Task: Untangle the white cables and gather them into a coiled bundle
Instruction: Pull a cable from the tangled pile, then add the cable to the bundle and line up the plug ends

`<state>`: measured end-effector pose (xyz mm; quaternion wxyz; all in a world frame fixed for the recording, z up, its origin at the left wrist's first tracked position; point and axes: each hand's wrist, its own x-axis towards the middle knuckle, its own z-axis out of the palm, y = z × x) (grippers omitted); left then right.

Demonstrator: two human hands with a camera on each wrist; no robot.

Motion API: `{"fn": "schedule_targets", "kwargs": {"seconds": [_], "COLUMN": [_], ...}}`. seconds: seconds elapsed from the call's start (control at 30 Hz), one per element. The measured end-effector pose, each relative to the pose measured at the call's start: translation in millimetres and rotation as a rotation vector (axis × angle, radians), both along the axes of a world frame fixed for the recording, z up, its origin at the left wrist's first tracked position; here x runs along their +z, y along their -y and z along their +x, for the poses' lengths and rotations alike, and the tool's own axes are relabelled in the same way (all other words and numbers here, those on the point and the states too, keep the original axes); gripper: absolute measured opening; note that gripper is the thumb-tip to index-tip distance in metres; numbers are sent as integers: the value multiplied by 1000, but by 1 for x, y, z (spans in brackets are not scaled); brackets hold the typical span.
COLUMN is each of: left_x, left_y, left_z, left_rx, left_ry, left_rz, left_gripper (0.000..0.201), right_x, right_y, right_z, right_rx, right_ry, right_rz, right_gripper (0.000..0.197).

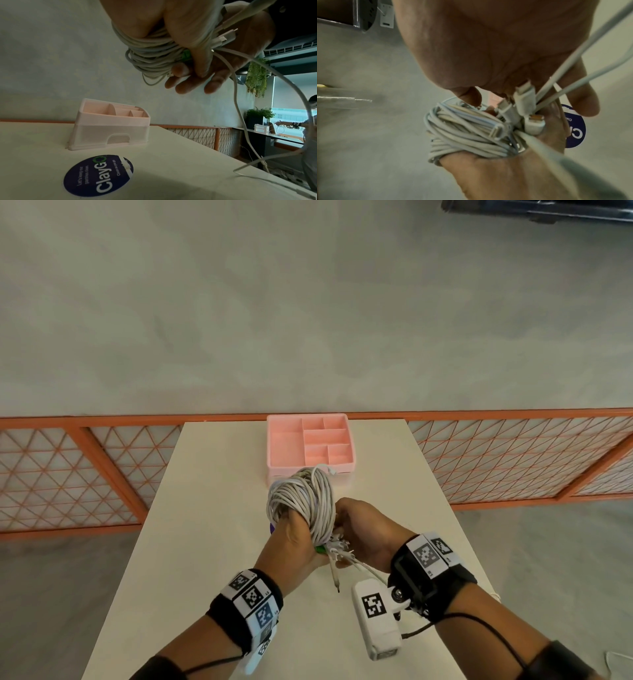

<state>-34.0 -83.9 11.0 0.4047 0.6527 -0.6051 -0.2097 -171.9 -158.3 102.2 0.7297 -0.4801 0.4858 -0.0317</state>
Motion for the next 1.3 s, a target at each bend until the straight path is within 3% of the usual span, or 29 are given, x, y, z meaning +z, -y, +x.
{"fn": "schedule_targets", "kwargs": {"seconds": [0.23,0.33,0.43,0.53,0.6,0.73,0.9,1.07,1.17,1.3], "left_x": [12,22,28,31,32,31,51,71,82,98], "left_y": [-2,-3,-6,-9,-10,-10,-14,-15,-6,3], "left_z": [1,5,8,8,10,15,4,9,18,24], "left_rx": [87,158,117,96,132,153,-122,-406,-479,-443], "left_ry": [-21,-128,-214,-373,-469,-625,-1016,-1328,-1474,-1580], "left_rz": [-72,2,17,-9,-32,57,224,383,301,124], "left_gripper": [90,98,104,85,73,72,37,33,29,28], "right_x": [3,10,20,23,27,39,54,38,13,-24], "right_y": [5,5,2,-1,-4,4,38,60,60,32], "right_z": [-5,-11,-13,-15,-19,-22,-15,-20,-24,-20], "right_rx": [97,176,236,310,403,521,334,86,-62,-43], "right_ry": [-39,-27,11,-6,-25,0,133,247,278,245], "right_rz": [30,68,74,-40,-170,-511,-759,-747,-714,-733], "right_gripper": [47,64,73,81,68,28,11,5,13,39]}}
